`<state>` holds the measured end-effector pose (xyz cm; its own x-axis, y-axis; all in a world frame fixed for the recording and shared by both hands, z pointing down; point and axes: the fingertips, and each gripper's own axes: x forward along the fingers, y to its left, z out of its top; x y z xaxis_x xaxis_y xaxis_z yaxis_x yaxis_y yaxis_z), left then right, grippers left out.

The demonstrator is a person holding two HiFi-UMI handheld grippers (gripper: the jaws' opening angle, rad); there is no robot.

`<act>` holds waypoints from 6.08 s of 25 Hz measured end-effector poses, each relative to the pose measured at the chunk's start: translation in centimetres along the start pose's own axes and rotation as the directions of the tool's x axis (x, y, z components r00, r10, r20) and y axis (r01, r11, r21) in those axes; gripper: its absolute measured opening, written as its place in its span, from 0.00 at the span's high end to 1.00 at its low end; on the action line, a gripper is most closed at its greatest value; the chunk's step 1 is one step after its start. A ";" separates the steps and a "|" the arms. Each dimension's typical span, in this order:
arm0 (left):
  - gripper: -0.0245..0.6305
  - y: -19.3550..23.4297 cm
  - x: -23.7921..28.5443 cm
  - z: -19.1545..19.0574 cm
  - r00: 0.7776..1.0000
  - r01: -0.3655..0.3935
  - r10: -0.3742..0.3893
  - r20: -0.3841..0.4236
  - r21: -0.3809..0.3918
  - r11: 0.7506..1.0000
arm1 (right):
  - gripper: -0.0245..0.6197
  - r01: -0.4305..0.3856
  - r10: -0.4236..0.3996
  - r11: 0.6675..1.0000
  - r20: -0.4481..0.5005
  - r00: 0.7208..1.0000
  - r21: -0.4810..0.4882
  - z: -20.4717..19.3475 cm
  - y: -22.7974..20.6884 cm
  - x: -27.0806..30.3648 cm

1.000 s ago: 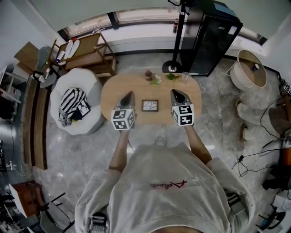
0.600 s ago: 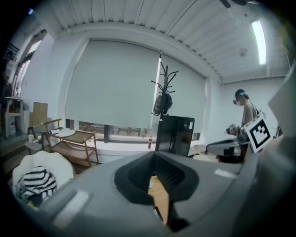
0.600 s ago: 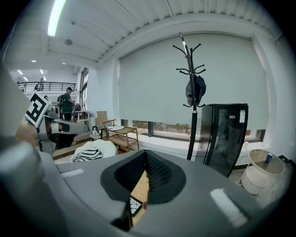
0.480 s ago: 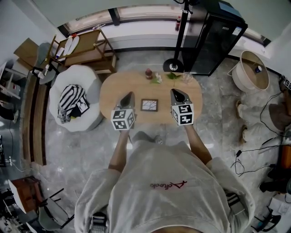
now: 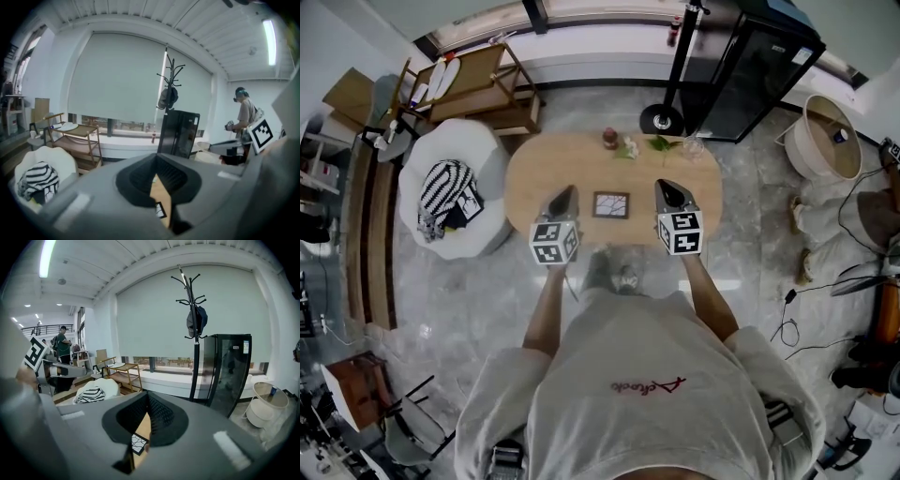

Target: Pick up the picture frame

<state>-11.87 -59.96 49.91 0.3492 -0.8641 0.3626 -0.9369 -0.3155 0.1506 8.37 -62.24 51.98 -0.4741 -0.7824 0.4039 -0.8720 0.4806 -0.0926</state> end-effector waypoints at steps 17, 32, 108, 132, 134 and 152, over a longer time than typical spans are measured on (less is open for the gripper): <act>0.96 3.5 4.9 -6.6 0.989 0.046 -0.055 -0.139 -0.070 0.997 | 0.95 0.018 -0.009 0.998 -0.144 0.990 0.064 -6.3 0.9 5.7; 0.96 5.2 9.1 -16.2 0.951 0.069 -0.112 -0.288 -0.153 0.986 | 0.95 0.036 0.002 0.991 -0.277 0.961 0.132 -14.7 1.5 10.2; 0.96 13.1 23.4 -43.4 0.849 0.036 -0.164 -0.502 -0.255 0.966 | 0.95 0.113 0.043 0.955 -0.504 0.863 0.275 -41.9 0.5 27.5; 0.77 12.5 26.8 -46.5 0.810 0.033 -0.204 -0.550 -0.304 0.952 | 0.72 0.121 0.107 0.912 -0.512 0.852 0.393 -44.5 -0.2 30.4; 0.77 12.5 26.9 -46.7 0.808 0.032 -0.206 -0.552 -0.308 0.951 | 0.76 0.130 0.099 0.912 -0.518 0.850 0.388 -44.7 -0.2 30.5; 0.85 12.7 27.0 -46.6 0.817 -0.008 -0.171 -0.551 -0.306 0.952 | 0.84 0.178 0.047 0.912 -0.527 0.849 0.369 -44.6 -0.2 30.6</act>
<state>-13.54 -69.00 104.51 0.4538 -0.4360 0.7771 -0.8897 -0.1736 0.4222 -0.56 -68.62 105.00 -0.3794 -0.4324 0.8180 -0.9249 0.1528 -0.3482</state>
